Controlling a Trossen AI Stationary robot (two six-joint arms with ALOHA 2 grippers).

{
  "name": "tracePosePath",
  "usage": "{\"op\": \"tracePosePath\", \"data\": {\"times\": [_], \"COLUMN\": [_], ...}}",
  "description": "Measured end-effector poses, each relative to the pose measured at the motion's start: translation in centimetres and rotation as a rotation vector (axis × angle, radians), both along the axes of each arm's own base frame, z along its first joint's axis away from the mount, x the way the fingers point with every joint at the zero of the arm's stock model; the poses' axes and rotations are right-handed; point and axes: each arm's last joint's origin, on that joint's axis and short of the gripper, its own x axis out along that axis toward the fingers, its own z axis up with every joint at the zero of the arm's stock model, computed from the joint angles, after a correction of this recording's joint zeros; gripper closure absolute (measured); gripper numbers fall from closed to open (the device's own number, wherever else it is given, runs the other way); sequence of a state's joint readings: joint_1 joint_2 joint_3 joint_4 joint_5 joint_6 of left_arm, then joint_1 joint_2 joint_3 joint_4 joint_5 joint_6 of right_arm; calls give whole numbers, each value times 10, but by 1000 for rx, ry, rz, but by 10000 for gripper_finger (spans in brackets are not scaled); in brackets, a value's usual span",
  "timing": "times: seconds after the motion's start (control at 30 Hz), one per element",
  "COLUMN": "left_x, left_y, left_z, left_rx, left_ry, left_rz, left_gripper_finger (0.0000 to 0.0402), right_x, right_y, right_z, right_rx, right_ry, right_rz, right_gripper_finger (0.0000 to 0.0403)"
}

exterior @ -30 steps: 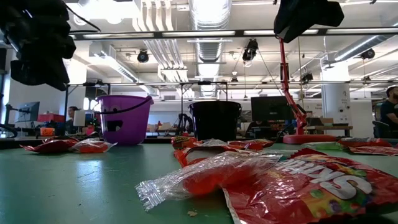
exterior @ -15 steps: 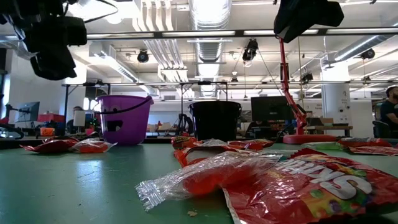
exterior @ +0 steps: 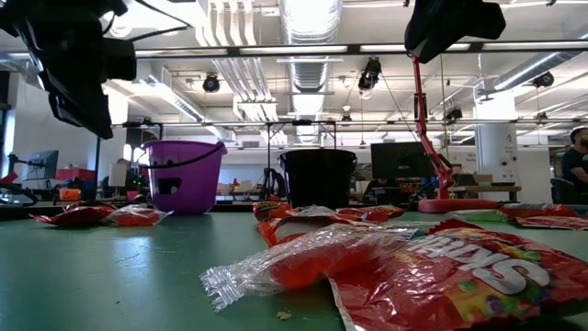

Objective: Sort candy
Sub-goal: Put the red candy into the purple bucket

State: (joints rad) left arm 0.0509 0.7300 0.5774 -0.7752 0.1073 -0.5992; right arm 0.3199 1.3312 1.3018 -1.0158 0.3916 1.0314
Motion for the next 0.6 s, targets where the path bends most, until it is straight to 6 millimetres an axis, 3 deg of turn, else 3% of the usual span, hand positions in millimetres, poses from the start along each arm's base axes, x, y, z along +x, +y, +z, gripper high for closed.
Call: {"op": "tracePosePath", "data": {"times": [0.27,0.6], "left_x": [5,12], "left_y": [0,0], "left_z": [-8,-23], "left_rx": [-144,-253], "left_ry": [106,264], "left_rz": [177,450], "left_gripper_finger": [230,233], "right_x": [0,-1], "right_y": [0,1], "right_z": [0,-1], "right_rx": [-23,-55], "right_ry": [18,52], "right_rz": [54,152], "right_gripper_finger": [255,255]}}
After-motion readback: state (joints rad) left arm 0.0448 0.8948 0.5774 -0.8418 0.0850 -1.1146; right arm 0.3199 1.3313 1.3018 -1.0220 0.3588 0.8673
